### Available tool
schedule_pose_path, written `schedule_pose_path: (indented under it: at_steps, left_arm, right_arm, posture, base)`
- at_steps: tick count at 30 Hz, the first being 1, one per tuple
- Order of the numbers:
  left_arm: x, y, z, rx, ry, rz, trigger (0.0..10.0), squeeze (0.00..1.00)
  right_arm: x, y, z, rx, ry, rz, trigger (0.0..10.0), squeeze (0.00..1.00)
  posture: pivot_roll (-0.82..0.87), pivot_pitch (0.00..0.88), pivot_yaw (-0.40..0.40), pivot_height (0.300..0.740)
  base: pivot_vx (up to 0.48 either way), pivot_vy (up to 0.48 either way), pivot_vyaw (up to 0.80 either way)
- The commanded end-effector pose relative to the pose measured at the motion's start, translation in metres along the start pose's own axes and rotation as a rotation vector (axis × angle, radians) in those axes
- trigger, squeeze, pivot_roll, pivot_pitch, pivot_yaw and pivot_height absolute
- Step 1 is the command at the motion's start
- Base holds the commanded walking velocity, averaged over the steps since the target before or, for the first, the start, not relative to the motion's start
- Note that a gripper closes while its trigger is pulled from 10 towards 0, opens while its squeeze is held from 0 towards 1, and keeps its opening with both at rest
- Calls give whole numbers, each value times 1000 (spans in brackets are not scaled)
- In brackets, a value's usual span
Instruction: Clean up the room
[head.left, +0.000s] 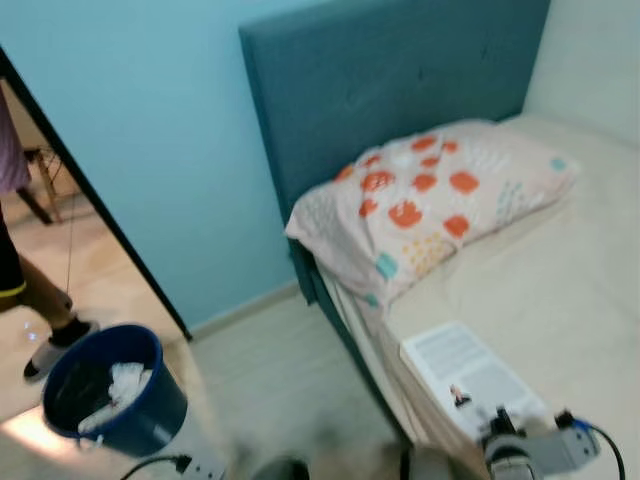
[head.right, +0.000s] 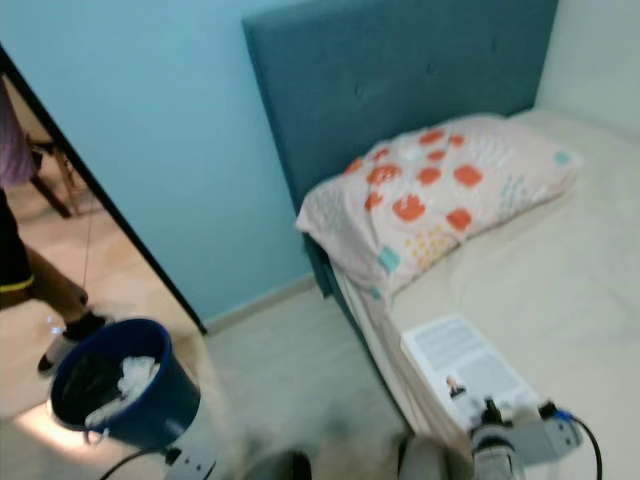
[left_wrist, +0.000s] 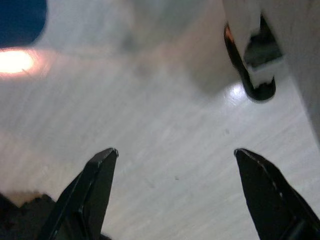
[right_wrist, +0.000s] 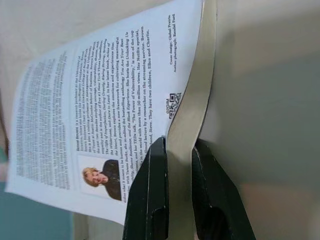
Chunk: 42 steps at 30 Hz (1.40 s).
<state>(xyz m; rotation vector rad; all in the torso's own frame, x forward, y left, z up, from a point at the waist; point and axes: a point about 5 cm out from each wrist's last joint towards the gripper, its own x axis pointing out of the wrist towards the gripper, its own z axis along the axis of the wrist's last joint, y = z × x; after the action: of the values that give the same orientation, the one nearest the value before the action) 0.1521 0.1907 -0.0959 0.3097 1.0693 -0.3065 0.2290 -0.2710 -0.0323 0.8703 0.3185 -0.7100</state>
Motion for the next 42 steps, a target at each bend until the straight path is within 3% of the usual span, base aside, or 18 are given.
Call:
schedule_pose_path:
  at_steps: [1,8,12,13,14,24,37,38,39,40,42]
  left_arm:
    - [-2,4,-8,23,24,-6,10000,0]
    - [-3,2,-13,17,22,-11,10000,0]
    - [-5,2,-18,9,18,-12,10000,0]
    - [-5,2,-18,9,18,-12,10000,0]
    - [-6,2,-21,8,17,-13,10000,0]
    - [-9,3,-31,7,24,-12,10000,0]
    - [-11,2,-35,10,21,-18,10000,0]
    - [-10,1,-34,14,18,-21,10000,0]
    - [-10,1,-34,15,17,-21,10000,0]
    - [-9,1,-32,16,15,-22,10000,0]
    - [-9,0,-30,17,11,-22,10000,0]
  right_arm:
    - [-6,-16,-14,-18,73,-93,10000,0]
    - [6,15,4,-101,52,29,10000,0]
    - [18,72,31,-102,-36,190,10000,0]
    - [18,72,31,-102,-36,190,10000,0]
    - [20,90,37,-100,-60,240,10000,0]
    - [21,126,51,-31,-117,289,10000,0]
    - [20,139,53,-40,-143,309,10000,0]
    - [19,141,56,-27,-163,332,10000,35]
    - [19,142,57,-25,-168,343,10000,659]
    - [19,142,57,-29,-164,343,10000,1000]
    - [20,142,57,-36,-156,339,10000,1000]
  posture:
    - [-5,249,147,596]
    - [12,289,140,596]
    - [32,317,142,596]
    - [32,317,142,596]
    - [42,325,144,596]
    - [72,348,146,596]
    - [85,362,150,596]
    - [82,360,149,596]
    - [82,360,149,596]
    - [70,347,139,596]
    - [70,347,139,596]
  base:
    - [0,0,0]
    - [0,0,0]
    - [0,0,0]
    - [0,0,0]
    - [0,0,0]
    - [0,0,0]
    - [0,0,0]
    - [0,0,0]
    - [0,0,0]
    - [0,0,0]
    - [0,0,0]
